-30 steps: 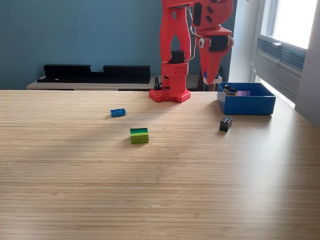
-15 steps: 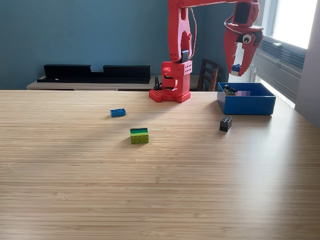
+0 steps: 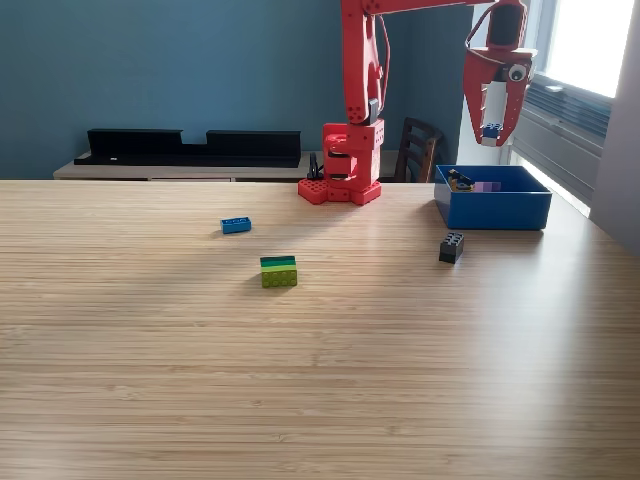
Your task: Grasp a lego block and put it in the bin.
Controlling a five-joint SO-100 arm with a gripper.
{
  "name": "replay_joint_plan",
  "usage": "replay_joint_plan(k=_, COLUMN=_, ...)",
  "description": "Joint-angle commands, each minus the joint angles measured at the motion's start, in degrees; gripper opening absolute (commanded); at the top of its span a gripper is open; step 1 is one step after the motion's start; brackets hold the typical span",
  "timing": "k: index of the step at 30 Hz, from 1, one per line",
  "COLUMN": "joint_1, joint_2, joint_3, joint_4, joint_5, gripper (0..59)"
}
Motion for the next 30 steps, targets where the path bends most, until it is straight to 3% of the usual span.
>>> replay_joint_plan(k=1, joint_1=-1.8, joint_2=4.4, joint_3=1.1, joint_4=-1.8, joint_5=-1.7, gripper=3.1)
replay_joint_plan(k=6, joint_1=-3.1, joint_2=4.4, joint_3=2.5, joint_4=-1.8, joint_5=-2.4, gripper=23.3)
replay_joint_plan(k=10, joint_1=-3.3, joint_2=4.4, joint_3=3.1, joint_4=-1.8, joint_5=-2.5, gripper=32.7)
replay_joint_plan(k=12, joint_1=-3.1, joint_2=4.4, joint_3=2.6, joint_4=-1.8, joint_5=-2.2, gripper=34.1)
replay_joint_plan(k=15, joint_1=-1.5, joint_2=4.4, joint_3=0.1, joint_4=-1.8, joint_5=-0.9, gripper=29.2)
replay_joint_plan(k=17, joint_1=0.8, joint_2=4.4, joint_3=-2.1, joint_4=-2.2, joint_5=0.7, gripper=18.7)
replay_joint_plan(k=19, joint_1=4.5, joint_2=4.4, joint_3=-4.3, joint_4=-3.0, joint_5=3.0, gripper=3.9)
replay_joint_plan(k=20, joint_1=6.7, joint_2=4.4, joint_3=-5.3, joint_4=-3.3, joint_5=4.0, gripper=1.2)
replay_joint_plan(k=30, joint_1=33.9, joint_2=4.5, joint_3=-9.2, joint_4=-4.7, joint_5=8.9, gripper=0.1)
